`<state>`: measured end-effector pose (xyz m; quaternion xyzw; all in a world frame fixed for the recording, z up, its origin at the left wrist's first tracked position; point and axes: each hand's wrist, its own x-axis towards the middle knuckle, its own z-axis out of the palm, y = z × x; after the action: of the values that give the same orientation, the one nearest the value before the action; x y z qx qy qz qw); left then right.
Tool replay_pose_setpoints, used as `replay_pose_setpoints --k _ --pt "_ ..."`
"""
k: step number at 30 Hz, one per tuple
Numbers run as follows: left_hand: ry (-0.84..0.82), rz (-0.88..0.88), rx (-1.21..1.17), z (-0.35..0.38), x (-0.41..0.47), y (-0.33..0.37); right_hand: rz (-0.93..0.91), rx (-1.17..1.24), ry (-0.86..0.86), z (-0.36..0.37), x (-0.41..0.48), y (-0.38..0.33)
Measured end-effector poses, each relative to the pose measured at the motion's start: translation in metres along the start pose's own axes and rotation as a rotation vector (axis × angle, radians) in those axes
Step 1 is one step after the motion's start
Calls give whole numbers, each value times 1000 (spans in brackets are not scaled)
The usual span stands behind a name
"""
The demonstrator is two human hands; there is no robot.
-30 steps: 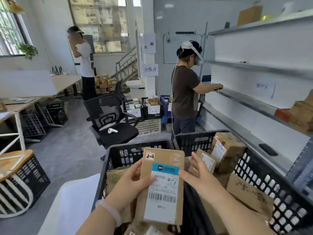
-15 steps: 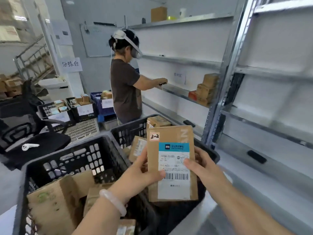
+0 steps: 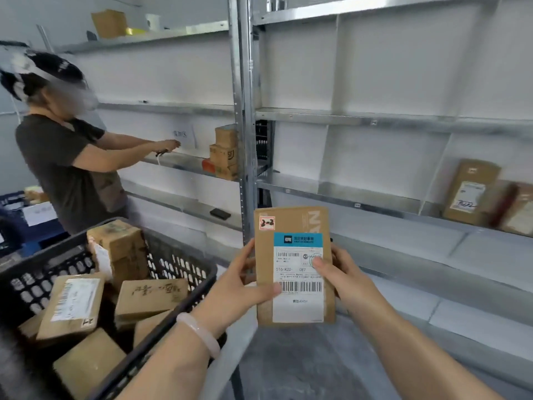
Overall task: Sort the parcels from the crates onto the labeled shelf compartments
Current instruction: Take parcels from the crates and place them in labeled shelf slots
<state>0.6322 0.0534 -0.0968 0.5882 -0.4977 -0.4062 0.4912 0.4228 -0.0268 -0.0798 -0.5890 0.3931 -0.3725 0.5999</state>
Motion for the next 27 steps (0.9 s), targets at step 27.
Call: replay_pose_setpoints --k 27 --pt "-285 22 -64 313 260 36 42 -79 350 -350 88 24"
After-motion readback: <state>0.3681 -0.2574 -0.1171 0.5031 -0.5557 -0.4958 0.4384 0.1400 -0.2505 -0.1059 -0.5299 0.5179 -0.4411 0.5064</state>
